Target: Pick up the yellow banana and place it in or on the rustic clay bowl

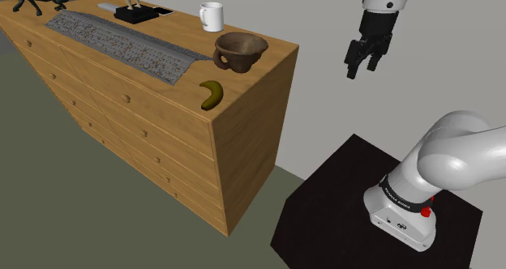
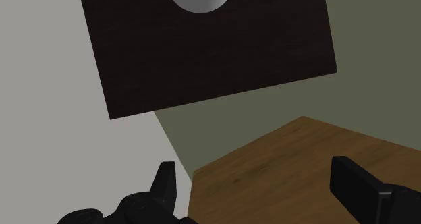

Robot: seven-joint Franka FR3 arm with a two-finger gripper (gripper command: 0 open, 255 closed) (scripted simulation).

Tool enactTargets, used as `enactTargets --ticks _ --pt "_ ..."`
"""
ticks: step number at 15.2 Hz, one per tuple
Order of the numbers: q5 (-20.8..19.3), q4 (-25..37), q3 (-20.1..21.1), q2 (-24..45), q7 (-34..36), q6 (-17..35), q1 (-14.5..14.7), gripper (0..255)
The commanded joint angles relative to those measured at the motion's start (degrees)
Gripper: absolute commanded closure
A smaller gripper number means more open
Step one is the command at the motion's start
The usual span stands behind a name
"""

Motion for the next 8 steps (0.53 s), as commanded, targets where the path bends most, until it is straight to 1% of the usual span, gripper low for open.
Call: enactTargets --ticks 1,8 --pt "0.0 0.0 0.0 0.0 0.0 0.0 0.0 0" --pt "5.7 4.3 6.4 9.0 8.0 6.6 2.9 0"
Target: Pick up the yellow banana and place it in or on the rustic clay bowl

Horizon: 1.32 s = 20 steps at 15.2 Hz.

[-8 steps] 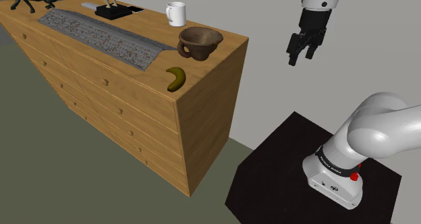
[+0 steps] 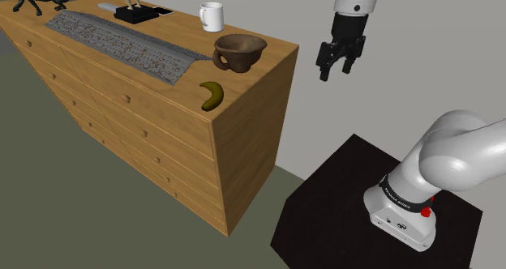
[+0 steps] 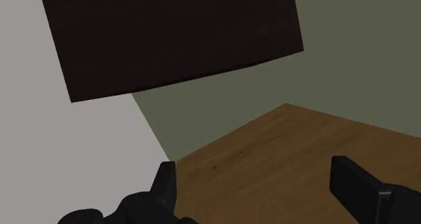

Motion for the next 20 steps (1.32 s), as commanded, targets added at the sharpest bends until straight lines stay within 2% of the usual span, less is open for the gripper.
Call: enactTargets --ticks 1,11,20 --pt "1.4 1.8 1.9 2.9 2.4 1.7 0.8 0" --pt "4.2 14.3 9.7 19.1 13.2 8.9 3.2 0" --pt "1.0 31.4 15.2 36.2 23.5 11.5 5.5 0"
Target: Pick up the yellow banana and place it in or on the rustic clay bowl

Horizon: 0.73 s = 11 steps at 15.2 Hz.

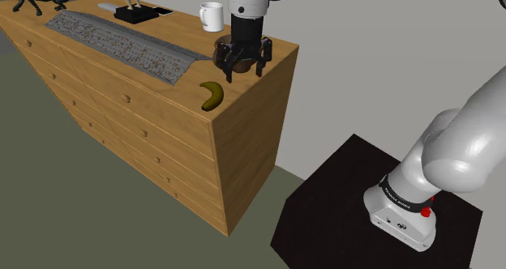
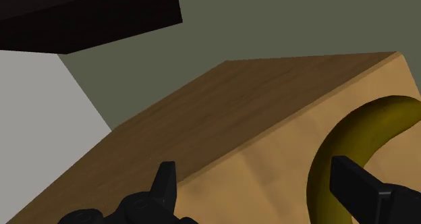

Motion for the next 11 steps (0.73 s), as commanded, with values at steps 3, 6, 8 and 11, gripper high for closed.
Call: enactTargets --ticks 3,6,8,11 --pt "-2.8 9.6 1.8 8.5 4.8 -0.2 1.7 0" --pt "-4.3 14.0 2.4 12.6 6.9 -0.1 2.9 0" --pt "-4.3 12.5 2.3 12.7 6.9 1.4 2.9 0" --pt "-4.4 10.5 2.3 12.9 6.9 3.7 3.0 0"
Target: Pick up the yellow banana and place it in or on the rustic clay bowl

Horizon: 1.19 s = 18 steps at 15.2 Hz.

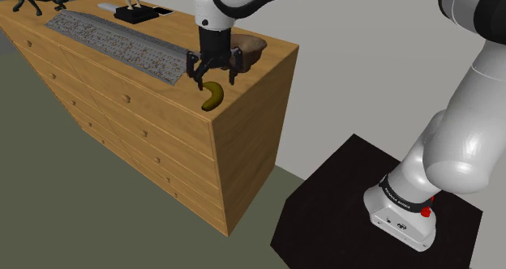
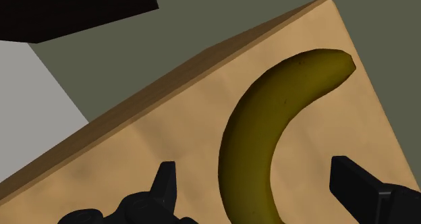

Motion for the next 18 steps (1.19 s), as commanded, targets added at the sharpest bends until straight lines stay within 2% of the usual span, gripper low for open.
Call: enactTargets --ticks 1,10,11,18 --pt "-0.1 -1.2 0.0 0.3 0.0 1.5 0.0 0" --pt "-0.1 -1.6 0.0 0.4 0.0 1.9 0.0 0" --pt "-0.1 -1.6 0.0 0.4 0.0 1.9 0.0 255" --pt "-0.1 -1.6 0.0 0.4 0.0 2.0 0.0 255"
